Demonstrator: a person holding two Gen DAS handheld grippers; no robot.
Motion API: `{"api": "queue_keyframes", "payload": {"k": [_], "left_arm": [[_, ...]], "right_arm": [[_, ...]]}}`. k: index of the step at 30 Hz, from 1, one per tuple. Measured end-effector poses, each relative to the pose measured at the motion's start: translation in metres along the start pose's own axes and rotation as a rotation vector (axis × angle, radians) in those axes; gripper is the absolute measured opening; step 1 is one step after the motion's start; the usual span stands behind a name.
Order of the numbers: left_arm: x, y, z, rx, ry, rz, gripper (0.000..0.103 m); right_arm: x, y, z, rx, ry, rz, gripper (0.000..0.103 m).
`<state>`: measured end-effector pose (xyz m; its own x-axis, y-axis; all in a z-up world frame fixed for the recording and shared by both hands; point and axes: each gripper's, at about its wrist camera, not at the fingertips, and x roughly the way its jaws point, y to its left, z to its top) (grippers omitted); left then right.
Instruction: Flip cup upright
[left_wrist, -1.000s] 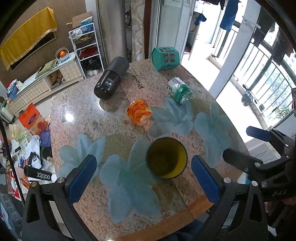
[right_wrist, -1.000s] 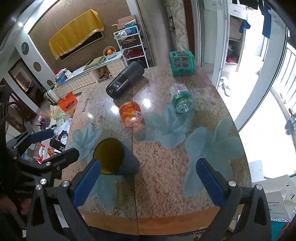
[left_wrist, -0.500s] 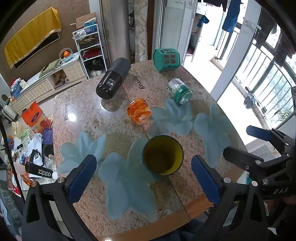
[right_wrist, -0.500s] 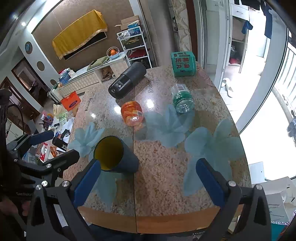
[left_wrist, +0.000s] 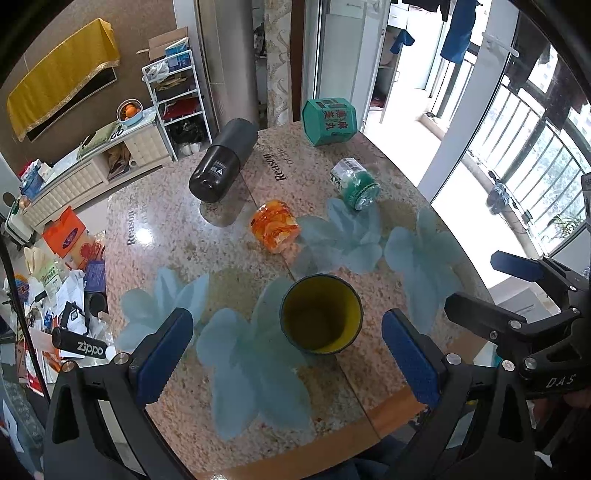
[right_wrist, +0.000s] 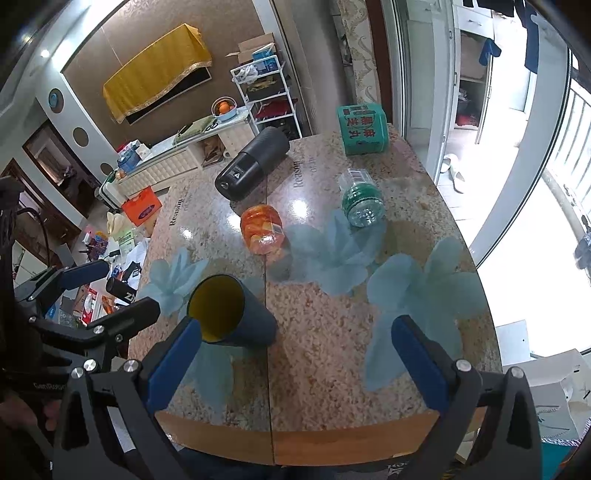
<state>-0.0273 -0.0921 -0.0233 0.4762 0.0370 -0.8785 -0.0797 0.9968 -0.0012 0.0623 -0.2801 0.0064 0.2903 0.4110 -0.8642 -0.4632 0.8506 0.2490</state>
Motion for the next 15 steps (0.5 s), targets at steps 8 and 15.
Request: {"api": "queue_keyframes", "payload": {"k": [8,15], "left_arm": [[0.0007,0.0003,0.0020,0.002,-0.003,-0.002,0.103],[0.0018,-0.0019,0.0047,0.010,-0.007,-0.002,0.103]], "right_arm": [[0.0003,0.0001,0.0017,-0.001,-0.001,-0.003,0.103],[0.0003,0.0004,0.0022,-0.001,0.000,-0.004,0.103]]}}
